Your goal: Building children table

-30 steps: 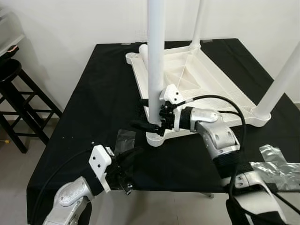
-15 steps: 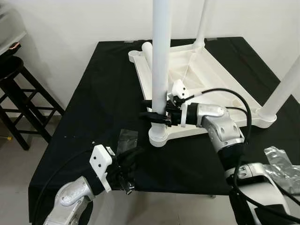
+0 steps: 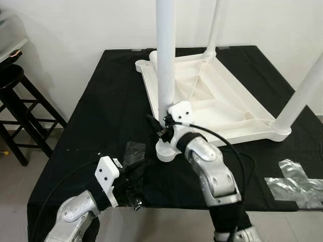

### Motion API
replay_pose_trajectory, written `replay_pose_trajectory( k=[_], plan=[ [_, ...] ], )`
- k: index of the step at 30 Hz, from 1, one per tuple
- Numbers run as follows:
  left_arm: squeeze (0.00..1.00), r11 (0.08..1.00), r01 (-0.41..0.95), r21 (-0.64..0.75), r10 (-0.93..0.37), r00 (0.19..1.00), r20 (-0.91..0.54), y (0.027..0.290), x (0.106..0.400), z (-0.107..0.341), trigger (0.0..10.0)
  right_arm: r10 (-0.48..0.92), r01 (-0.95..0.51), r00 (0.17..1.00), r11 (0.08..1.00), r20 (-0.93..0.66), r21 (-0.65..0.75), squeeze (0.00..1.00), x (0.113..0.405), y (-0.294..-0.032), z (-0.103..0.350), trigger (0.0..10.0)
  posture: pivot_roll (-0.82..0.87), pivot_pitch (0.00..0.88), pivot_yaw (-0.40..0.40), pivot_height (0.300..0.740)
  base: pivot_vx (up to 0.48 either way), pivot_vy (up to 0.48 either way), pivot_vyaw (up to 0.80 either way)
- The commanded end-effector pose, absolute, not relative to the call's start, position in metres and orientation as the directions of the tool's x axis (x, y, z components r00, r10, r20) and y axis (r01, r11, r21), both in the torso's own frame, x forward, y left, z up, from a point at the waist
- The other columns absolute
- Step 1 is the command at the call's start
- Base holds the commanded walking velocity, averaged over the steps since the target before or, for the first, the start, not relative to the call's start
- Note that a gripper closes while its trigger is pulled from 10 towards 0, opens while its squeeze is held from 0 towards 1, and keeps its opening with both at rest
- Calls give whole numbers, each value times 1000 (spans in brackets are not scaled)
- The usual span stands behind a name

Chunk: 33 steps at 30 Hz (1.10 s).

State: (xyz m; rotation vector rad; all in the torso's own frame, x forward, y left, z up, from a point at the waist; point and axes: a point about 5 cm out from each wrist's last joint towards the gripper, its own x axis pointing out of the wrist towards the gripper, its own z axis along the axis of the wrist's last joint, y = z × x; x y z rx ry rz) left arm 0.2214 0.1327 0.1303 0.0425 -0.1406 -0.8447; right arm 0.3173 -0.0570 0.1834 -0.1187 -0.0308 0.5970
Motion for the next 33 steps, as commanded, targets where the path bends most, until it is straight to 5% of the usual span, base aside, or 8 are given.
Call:
replay_pose_trajectory(
  k=[1, 3, 7, 15, 17, 29, 32, 33],
  plan=[
    [0, 660, 746, 90, -751, 653, 99, 133, 221, 129, 0, 520, -535, 843, 836, -139, -121, 0, 316, -58, 161, 0, 12, 99, 14, 740, 0, 0, 0],
    [0, 661, 745, 90, -750, 654, 100, 134, 221, 129, 0, 503, -517, 855, 847, -122, -125, 0, 317, -57, 166, 10000, 12, 99, 14, 740, 0, 0, 0],
    [0, 663, 743, 91, -748, 655, 101, 134, 221, 129, 0, 556, -557, 830, 825, -40, -98, 1000, 321, -57, 183, 10000, 11, 97, 19, 740, 0, 0, 0],
    [0, 657, 748, 89, -753, 650, 98, 133, 221, 128, 0, 762, -758, 647, 647, 32, -85, 1000, 328, -58, 200, 10000, 14, 94, 24, 740, 0, 0, 0],
    [0, 656, 749, 90, -754, 649, 97, 132, 221, 128, 0, 852, -843, 524, 519, 7, -140, 0, 333, -67, 202, 10000, 27, 90, 21, 740, 0, 0, 0],
    [0, 659, 747, 90, -752, 653, 90, 133, 219, 126, 0, 942, -954, 299, 295, -155, -52, 0, 359, -94, 186, 10000, 69, 83, 27, 740, 0, 0, 0],
    [0, 661, 745, 89, -751, 655, 89, 134, 219, 126, 0, 949, -959, 282, 283, -141, -18, 0, 362, -95, 188, 8667, 71, 82, 29, 740, 0, 0, 0],
    [0, 661, 745, 89, -750, 655, 89, 134, 219, 126, 0, 950, -960, 279, 280, -138, -11, 0, 364, -96, 188, 1412, 74, 82, 33, 740, 0, 0, 0]
  ],
)
